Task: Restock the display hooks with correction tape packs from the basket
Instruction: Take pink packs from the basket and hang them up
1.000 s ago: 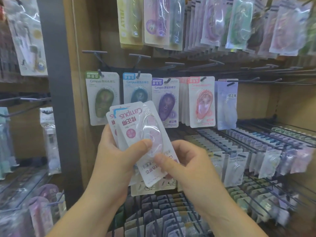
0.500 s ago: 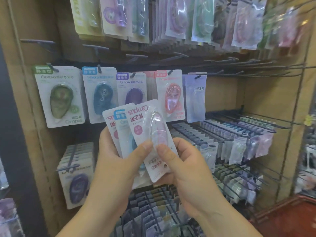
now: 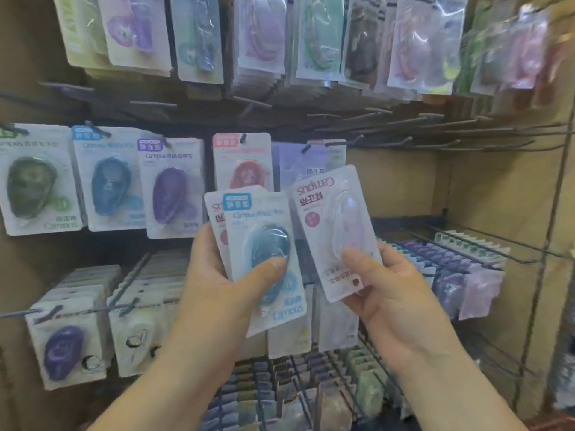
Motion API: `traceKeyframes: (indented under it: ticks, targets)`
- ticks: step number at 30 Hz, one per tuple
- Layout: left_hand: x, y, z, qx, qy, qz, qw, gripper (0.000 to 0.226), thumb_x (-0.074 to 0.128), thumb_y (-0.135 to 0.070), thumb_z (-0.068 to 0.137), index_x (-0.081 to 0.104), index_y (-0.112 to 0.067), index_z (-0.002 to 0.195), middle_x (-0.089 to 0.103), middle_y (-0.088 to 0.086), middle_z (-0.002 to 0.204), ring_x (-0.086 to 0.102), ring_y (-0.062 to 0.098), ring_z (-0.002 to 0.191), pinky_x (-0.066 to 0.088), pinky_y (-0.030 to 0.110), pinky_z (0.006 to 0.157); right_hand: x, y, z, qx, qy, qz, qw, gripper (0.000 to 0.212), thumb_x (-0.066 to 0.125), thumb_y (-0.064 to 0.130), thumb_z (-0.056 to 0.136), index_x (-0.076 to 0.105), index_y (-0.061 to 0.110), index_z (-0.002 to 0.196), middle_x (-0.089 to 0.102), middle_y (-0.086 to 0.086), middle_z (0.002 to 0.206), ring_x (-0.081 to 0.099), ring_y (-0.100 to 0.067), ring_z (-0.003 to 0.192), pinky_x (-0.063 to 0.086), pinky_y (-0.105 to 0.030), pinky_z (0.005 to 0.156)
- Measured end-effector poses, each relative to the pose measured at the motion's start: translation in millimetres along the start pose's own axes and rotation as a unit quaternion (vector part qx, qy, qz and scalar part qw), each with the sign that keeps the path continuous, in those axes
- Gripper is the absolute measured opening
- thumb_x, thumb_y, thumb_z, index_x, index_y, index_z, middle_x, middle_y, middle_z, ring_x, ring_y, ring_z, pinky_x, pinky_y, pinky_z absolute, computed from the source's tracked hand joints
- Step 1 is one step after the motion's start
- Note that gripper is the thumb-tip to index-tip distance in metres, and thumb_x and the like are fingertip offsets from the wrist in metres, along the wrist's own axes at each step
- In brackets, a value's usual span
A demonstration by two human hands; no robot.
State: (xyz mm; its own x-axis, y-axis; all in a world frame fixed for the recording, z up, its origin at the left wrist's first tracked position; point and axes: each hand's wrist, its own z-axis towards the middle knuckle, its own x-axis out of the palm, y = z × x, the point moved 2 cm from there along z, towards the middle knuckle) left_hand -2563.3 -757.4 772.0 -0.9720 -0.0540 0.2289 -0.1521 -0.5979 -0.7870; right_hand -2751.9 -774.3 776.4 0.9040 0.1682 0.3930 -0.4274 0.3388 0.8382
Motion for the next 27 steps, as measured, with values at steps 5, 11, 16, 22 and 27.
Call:
traceKeyframes:
  ticks: [5,11,16,22,27]
  targets:
    - [36.5,8.3,-1.9,0.012,-0.018,0.022,1.0,0.056,0.08,-0.009,0.08,0.061,-0.038,0.124,0.078,-0.009,0.114,0.078,0.017,0.102,0.064,0.036,0.075,-53.5,32.1,16.7,-0.023,-0.014,0.008,1.0,0.048,0.081,0.016,0.059,0.058,0.013,0.101,0.079,-0.008,0.101,0.074,-0.018,0.077,0.057,-0.032,0.06]
    - [67.5,15.1,2.3,0.015,-0.04,0.043,0.998,0.055,0.074,0.001,0.089,0.059,-0.035,0.128,0.079,-0.01,0.113,0.078,0.014,0.101,0.063,0.032,0.074,-84.7,60.4,37.1,-0.075,0.02,-0.119,0.99,0.043,0.085,0.019,0.052,0.066,0.01,0.09,0.078,-0.007,0.087,0.073,-0.021,0.07,0.054,-0.033,0.054]
    - [78.3,11.1,6.6,0.052,-0.07,0.092,0.992,0.055,0.079,-0.007,0.088,0.059,-0.042,0.126,0.075,-0.017,0.12,0.074,0.008,0.109,0.058,0.04,0.092,-95.1,72.1,42.3,-0.094,0.077,-0.24,0.963,0.038,0.09,0.005,0.067,0.069,0.019,0.095,0.076,-0.007,0.095,0.076,-0.023,0.08,0.059,-0.032,0.059]
    - [81.8,12.0,2.9,0.056,-0.053,0.128,0.989,0.057,0.079,-0.005,0.088,0.058,-0.043,0.124,0.076,-0.018,0.117,0.074,0.008,0.108,0.06,0.034,0.087,-99.4,81.0,39.2,-0.062,0.168,-0.286,0.941,0.065,0.086,0.002,0.076,0.048,0.036,0.117,0.06,-0.003,0.111,0.076,-0.023,0.08,0.061,-0.038,0.057]
    - [82.8,17.8,0.0,0.021,-0.046,0.113,0.992,0.055,0.077,-0.003,0.089,0.058,-0.042,0.123,0.078,-0.017,0.111,0.077,0.009,0.101,0.062,0.027,0.074,-98.9,82.7,50.0,-0.109,0.122,-0.219,0.962,0.067,0.087,0.007,0.075,0.052,0.037,0.123,0.076,0.006,0.1,0.077,-0.021,0.086,0.061,-0.032,0.058]
